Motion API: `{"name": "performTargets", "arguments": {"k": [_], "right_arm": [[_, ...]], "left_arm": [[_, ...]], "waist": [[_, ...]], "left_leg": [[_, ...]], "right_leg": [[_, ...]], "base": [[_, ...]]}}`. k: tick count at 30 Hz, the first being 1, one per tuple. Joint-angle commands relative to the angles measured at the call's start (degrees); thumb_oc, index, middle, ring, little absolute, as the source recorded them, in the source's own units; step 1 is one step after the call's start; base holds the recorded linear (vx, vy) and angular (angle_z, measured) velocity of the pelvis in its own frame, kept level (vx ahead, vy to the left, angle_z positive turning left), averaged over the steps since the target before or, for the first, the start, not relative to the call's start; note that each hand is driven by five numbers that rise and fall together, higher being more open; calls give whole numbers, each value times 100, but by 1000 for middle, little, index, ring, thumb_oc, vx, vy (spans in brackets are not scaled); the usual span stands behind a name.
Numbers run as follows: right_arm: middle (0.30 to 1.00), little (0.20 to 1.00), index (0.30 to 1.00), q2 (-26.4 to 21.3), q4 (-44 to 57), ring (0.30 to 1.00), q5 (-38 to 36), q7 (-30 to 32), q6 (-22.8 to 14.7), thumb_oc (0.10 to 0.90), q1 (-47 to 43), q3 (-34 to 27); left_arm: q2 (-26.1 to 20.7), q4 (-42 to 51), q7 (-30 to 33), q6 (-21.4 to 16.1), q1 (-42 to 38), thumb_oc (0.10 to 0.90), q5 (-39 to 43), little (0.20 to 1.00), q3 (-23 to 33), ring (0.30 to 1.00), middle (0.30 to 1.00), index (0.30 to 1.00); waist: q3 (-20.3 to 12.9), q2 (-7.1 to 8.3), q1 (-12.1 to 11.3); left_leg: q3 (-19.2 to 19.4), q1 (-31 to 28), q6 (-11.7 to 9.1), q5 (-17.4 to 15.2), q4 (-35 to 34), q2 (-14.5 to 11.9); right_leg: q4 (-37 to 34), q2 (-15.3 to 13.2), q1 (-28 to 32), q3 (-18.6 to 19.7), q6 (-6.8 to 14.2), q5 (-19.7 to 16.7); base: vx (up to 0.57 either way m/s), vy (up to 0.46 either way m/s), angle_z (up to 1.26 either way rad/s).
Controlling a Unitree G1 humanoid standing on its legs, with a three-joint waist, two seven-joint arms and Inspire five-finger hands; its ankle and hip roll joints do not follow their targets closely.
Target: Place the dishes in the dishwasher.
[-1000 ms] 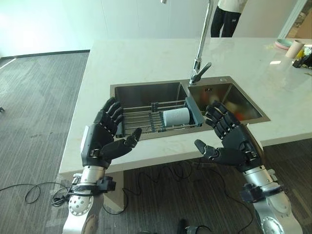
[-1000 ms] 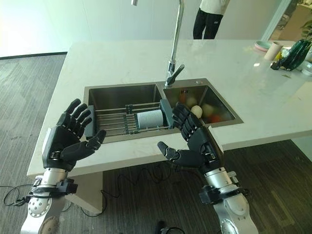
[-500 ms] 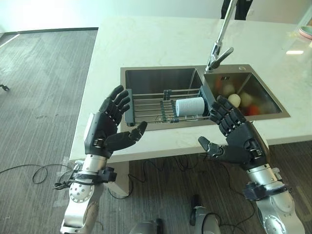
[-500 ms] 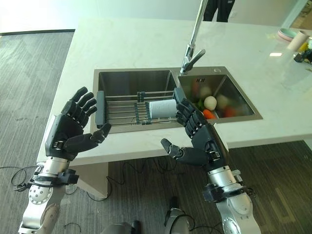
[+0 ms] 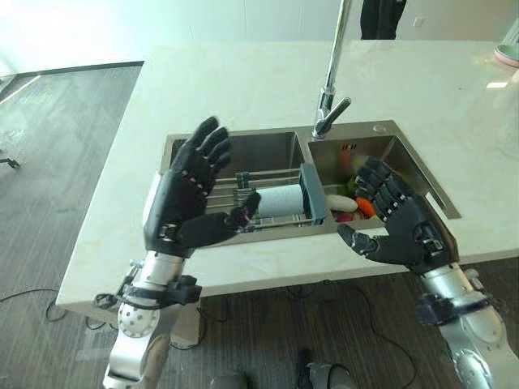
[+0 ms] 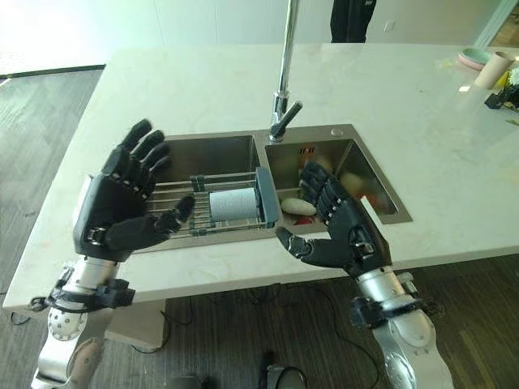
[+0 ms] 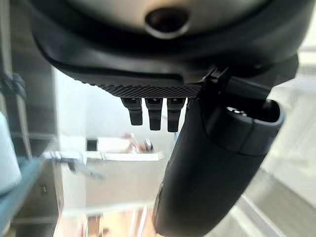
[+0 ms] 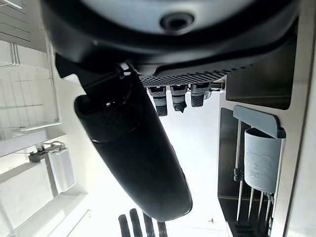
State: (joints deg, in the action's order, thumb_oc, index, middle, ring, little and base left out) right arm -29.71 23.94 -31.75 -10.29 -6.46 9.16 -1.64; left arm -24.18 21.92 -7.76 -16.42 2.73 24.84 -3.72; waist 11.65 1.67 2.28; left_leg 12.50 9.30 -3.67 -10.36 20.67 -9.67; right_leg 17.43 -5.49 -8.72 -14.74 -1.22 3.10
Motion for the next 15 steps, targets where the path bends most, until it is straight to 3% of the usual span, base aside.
{"name": "performTargets", "arguments": {"k": [1, 3, 9, 15], "right_arm": [[900, 900, 900, -19, 588, 900, -319, -83, -577, 800, -178, -384], [900, 900, 900, 47, 625, 900, -304, -177, -519, 800, -107, -461], [900, 900, 900, 220, 609, 900, -89, -45, -171, 800, -278, -394], [900, 900, 900, 84, 423, 900, 56, -122, 166, 800, -716, -216]], "left_arm": [[-333, 430, -357, -407, -288, 800, -123, 900, 176, 900, 900, 900], [-471, 380, -518, -248, -384, 800, -201, 900, 258, 900, 900, 900], [-1019, 142, -587, -243, -702, 800, -635, 900, 429, 900, 900, 900], [-1788, -591, -579, 546, -1518, 800, -850, 900, 248, 900, 900, 900]], "waist": [[-394, -80, 129], [-498, -150, 227], [-600, -256, 301], [-640, -373, 447]], "left_leg": [[-173, -497, 99, -302, -348, 287], [-67, -505, 65, -347, -348, 226], [-131, -644, 73, -509, -348, 302], [2, -754, 169, -613, -348, 357]], "right_leg": [[-24, -311, 131, 198, 839, 587], [-24, -387, 73, 152, 866, 552], [-24, -536, 50, 89, 1000, 517], [-24, -586, 18, 151, 1061, 470]], "base": [[13, 130, 4], [37, 111, -7], [49, 75, 11], [4, 103, -4]]}}
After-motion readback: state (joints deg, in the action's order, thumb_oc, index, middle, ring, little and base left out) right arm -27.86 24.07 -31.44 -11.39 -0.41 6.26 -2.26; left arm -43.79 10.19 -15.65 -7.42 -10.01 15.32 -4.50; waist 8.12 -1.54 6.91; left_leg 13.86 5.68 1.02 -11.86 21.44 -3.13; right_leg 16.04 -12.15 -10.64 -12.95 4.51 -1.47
